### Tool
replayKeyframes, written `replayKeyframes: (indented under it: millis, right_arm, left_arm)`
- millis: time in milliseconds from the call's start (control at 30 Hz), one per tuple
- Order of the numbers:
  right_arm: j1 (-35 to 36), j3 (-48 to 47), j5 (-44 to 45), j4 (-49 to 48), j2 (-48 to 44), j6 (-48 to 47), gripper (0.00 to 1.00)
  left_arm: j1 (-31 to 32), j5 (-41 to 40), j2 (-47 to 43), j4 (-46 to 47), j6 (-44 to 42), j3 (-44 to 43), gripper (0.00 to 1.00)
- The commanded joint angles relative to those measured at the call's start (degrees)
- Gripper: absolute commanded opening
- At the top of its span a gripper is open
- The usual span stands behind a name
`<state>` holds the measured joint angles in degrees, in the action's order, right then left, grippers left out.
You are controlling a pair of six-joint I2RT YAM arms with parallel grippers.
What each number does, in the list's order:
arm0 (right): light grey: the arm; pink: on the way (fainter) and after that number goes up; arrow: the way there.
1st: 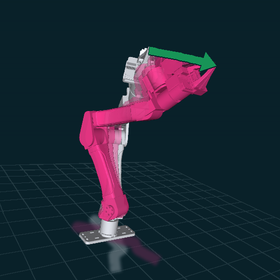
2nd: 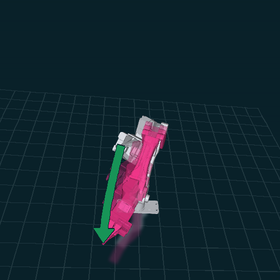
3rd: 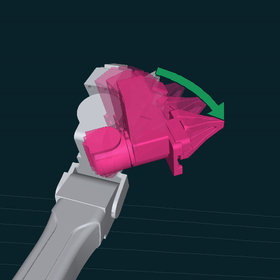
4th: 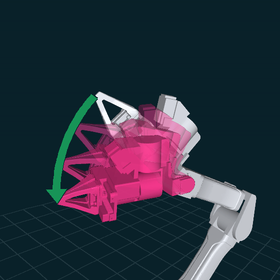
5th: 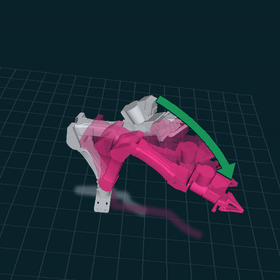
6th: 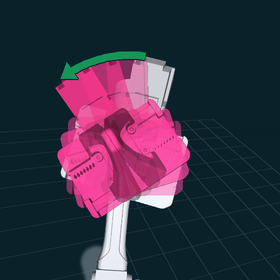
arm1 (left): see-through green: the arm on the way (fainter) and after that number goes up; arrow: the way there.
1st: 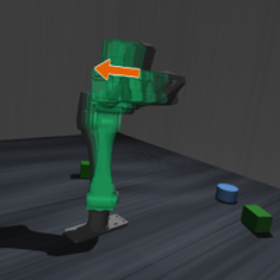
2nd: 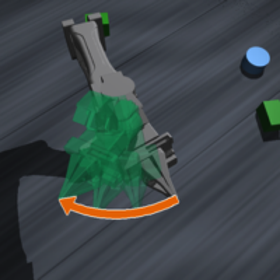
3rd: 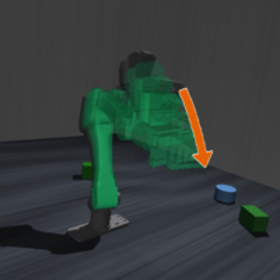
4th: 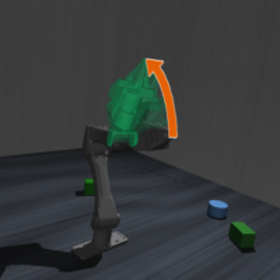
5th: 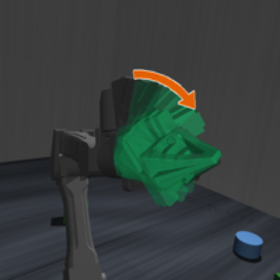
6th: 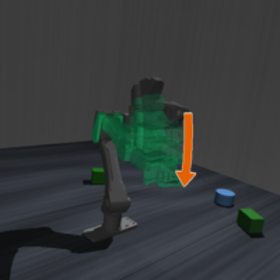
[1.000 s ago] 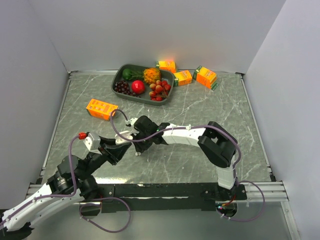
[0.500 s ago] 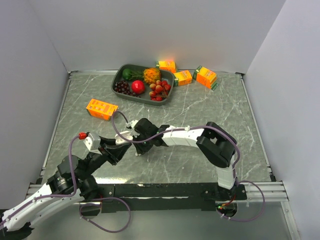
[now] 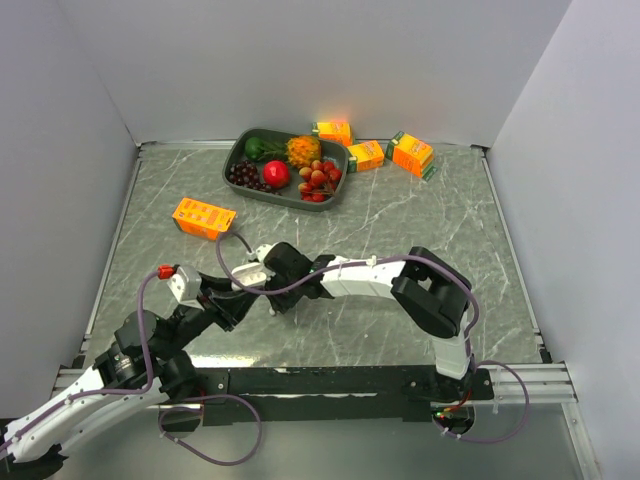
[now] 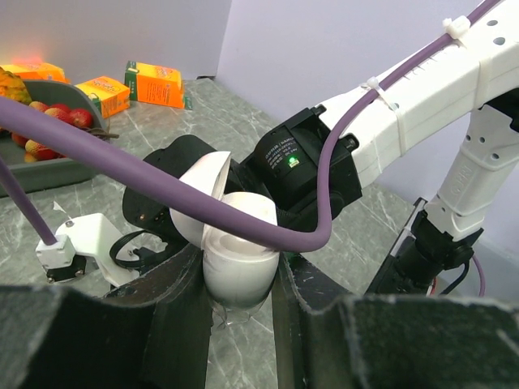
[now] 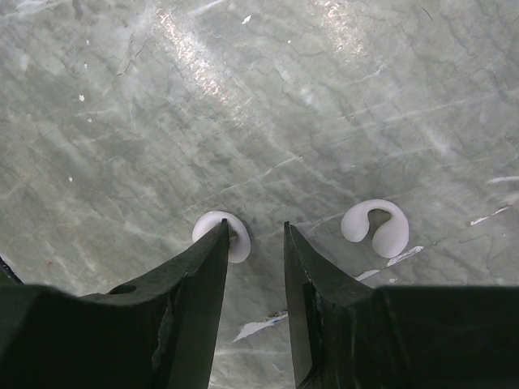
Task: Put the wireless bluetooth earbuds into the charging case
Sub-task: Pick up the earbud from the center of the board.
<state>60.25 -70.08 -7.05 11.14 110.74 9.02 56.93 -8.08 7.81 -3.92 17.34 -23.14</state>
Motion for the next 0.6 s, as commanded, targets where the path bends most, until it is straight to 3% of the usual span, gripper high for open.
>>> replayKeyframes:
  millis: [0, 333, 567]
  right_arm:
    - [1.89, 1.18, 0.02, 0.55, 1.32, -0.40, 0.41]
    - [3.91, 3.37, 1.16, -0.06, -0.52, 1.09, 0.40]
    - [4.70, 3.99, 0.98, -0.06, -0.79, 1.44, 0.20]
  left_arm:
    - [-0.06, 1.40, -0.26, 3.40, 0.32, -0.86, 0.01]
    - [-0.06, 1.75, -0.34, 3.48, 0.32, -0.86, 0.01]
    - [-0.06, 1.92, -0.17, 3.48, 0.41, -0.86, 0.01]
